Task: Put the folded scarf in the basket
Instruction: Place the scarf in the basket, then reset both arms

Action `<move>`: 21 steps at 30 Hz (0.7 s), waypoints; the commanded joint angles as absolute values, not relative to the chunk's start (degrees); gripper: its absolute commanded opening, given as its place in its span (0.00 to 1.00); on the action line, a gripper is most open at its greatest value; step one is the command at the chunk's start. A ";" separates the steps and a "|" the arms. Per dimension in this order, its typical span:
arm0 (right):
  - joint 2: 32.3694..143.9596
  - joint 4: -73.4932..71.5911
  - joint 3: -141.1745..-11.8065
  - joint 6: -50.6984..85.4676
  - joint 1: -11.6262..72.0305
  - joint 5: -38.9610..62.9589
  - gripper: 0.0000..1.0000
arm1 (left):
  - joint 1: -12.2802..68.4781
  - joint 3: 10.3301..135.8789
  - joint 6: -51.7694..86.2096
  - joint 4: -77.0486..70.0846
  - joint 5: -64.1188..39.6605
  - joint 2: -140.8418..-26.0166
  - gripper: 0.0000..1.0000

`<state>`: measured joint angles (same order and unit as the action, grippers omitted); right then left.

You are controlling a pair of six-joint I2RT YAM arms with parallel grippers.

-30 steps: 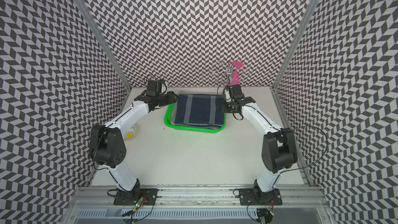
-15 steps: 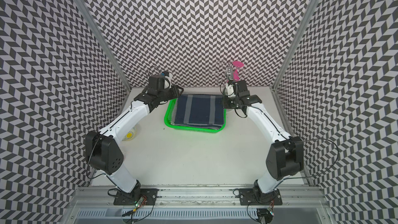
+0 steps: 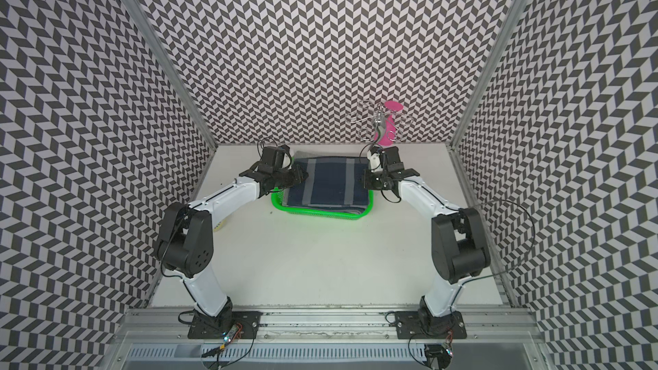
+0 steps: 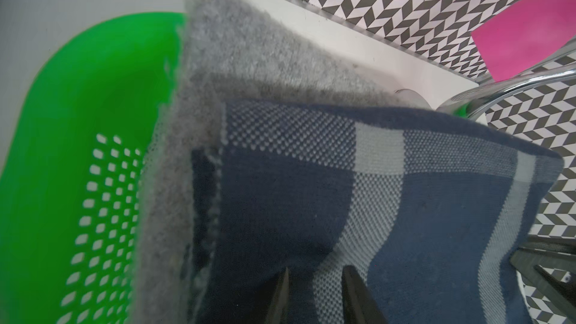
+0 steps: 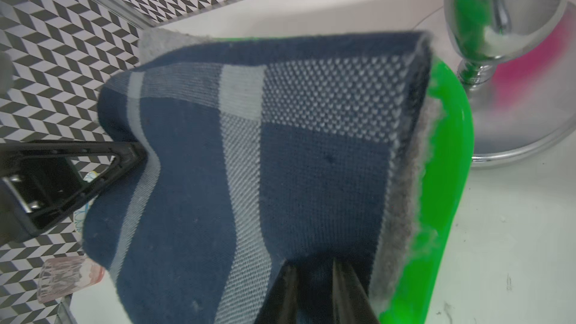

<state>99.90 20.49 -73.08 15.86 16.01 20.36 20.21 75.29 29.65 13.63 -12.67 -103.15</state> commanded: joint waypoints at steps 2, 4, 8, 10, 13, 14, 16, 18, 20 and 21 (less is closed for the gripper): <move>99.78 17.57 -72.16 14.39 16.15 19.25 0.24 | 19.42 74.37 28.99 12.70 -10.32 -102.57 0.33; 98.70 17.66 -71.77 14.27 16.12 18.45 0.24 | 19.43 75.16 29.15 12.95 -10.16 -101.90 0.34; 96.00 20.26 -72.91 13.99 16.10 18.02 0.26 | 19.49 79.42 28.70 16.61 -9.83 -101.43 0.37; 92.78 20.63 -73.12 14.10 16.16 17.08 0.35 | 19.37 80.69 27.55 17.81 -8.70 -99.55 0.42; 88.29 23.41 -74.86 13.26 16.13 14.19 0.45 | 17.69 83.05 26.08 20.48 -8.87 -95.72 0.44; 86.81 24.53 -75.41 12.71 16.01 13.17 0.48 | 16.95 83.72 25.00 21.30 -8.87 -94.03 0.47; 83.65 25.64 -75.25 12.31 15.99 10.37 0.73 | 15.46 83.81 22.79 22.28 -6.58 -90.08 0.52; 78.98 25.22 -73.35 12.27 15.86 5.87 0.96 | 13.59 80.55 17.64 20.91 -4.57 -85.02 0.60; 73.72 22.05 -68.52 10.79 15.20 2.58 1.00 | 10.82 73.68 14.54 17.92 -2.59 -79.17 0.81; 71.33 19.46 -65.55 10.13 14.62 1.35 1.00 | 9.57 69.93 13.16 15.73 -1.75 -76.46 0.87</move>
<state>76.51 23.14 -70.81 12.27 15.79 8.27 12.19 76.47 19.97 17.47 -5.89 -82.48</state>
